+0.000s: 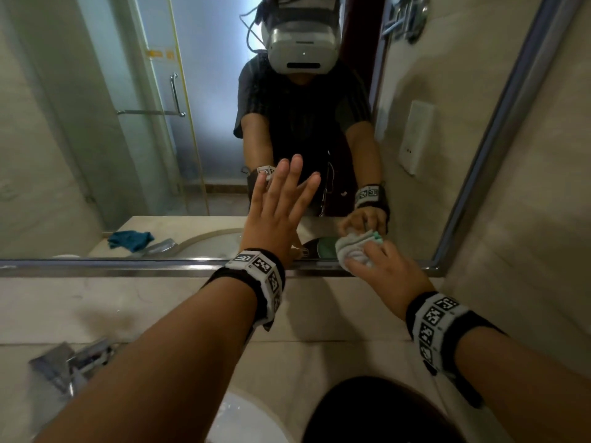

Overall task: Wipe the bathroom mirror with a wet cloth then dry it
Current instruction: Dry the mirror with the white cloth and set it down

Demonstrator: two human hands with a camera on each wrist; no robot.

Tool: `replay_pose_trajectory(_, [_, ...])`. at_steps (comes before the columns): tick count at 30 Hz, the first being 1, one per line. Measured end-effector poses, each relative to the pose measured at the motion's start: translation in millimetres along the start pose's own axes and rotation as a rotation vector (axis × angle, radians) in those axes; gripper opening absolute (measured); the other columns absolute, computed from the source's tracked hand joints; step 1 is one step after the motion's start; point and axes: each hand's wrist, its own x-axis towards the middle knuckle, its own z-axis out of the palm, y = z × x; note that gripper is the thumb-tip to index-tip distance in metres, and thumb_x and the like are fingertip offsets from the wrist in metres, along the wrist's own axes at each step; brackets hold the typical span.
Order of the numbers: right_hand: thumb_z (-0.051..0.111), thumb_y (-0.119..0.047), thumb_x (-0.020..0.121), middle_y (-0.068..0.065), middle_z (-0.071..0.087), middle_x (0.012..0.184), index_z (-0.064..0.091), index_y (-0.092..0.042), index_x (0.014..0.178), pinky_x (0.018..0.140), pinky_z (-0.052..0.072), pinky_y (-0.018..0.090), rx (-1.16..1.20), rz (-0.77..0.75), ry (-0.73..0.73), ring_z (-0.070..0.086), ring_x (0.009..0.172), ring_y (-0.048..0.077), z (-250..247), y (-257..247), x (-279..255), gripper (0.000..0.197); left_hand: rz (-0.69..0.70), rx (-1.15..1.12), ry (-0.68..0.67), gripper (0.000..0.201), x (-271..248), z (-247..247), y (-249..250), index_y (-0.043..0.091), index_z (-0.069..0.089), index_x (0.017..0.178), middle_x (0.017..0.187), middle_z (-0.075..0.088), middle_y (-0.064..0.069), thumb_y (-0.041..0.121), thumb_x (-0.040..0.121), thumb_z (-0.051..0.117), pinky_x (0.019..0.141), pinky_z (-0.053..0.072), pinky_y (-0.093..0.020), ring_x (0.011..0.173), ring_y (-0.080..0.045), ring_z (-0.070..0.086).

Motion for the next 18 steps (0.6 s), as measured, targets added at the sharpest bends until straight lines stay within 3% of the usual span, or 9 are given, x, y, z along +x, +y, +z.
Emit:
replay_pose_trajectory(4, [0.086,-0.002,0.045,0.010,0.042,0.104,0.046,-0.025,0.109,0.045,0.050,0.036,0.016,0.019,-0.038,0.055,0.079,0.036,-28,25,3,0.079,0.004,0.049,0.028,0.129,9,-22,-19,0.023,-0.012,0.150,0.155,-0.018,-0.015,0.070,0.061,0.068,0.113,0.000,-0.057,0.143,-0.033,-0.012])
replay_pose_trajectory(9, [0.087,-0.002,0.042,0.012,0.046,0.097,0.047,-0.022,0.105,0.044,0.046,0.030,-0.026,0.062,-0.015,0.054,0.072,0.033,-79,43,26,0.078,-0.019,0.024,0.095,0.130,63,-78,-28,0.023,-0.018,0.149,0.155,-0.020,-0.013,0.074,0.062,0.064,0.113,-0.004,-0.058,0.143,-0.032,-0.016])
replay_pose_trajectory(14, [0.081,-0.003,0.061,0.013,0.054,0.099,0.049,-0.023,0.111,0.049,0.048,0.035,0.000,0.180,0.026,0.055,0.078,0.034,-134,59,50,0.062,-0.035,-0.064,0.184,0.130,115,-137,-29,0.023,-0.016,0.149,0.155,-0.019,-0.013,0.072,0.061,0.067,0.113,-0.002,-0.061,0.144,-0.032,-0.015])
replay_pose_trajectory(16, [0.065,-0.006,0.082,0.014,0.051,0.115,0.053,-0.022,0.125,0.070,0.047,0.040,0.104,0.298,0.014,0.050,0.098,0.035,-159,65,61,0.048,-0.030,-0.060,0.210,0.130,135,-158,-32,0.023,-0.018,0.148,0.155,-0.021,-0.013,0.074,0.062,0.065,0.112,-0.005,-0.061,0.144,-0.032,-0.016])
replay_pose_trajectory(18, [0.047,-0.010,0.093,0.011,0.043,0.127,0.047,-0.025,0.135,0.081,0.038,0.036,0.135,0.340,0.022,0.042,0.110,0.031,-176,75,71,0.044,-0.034,-0.038,0.250,0.130,156,-177,-38,0.023,-0.019,0.148,0.155,-0.021,-0.013,0.075,0.062,0.063,0.112,-0.003,-0.062,0.144,-0.032,-0.016])
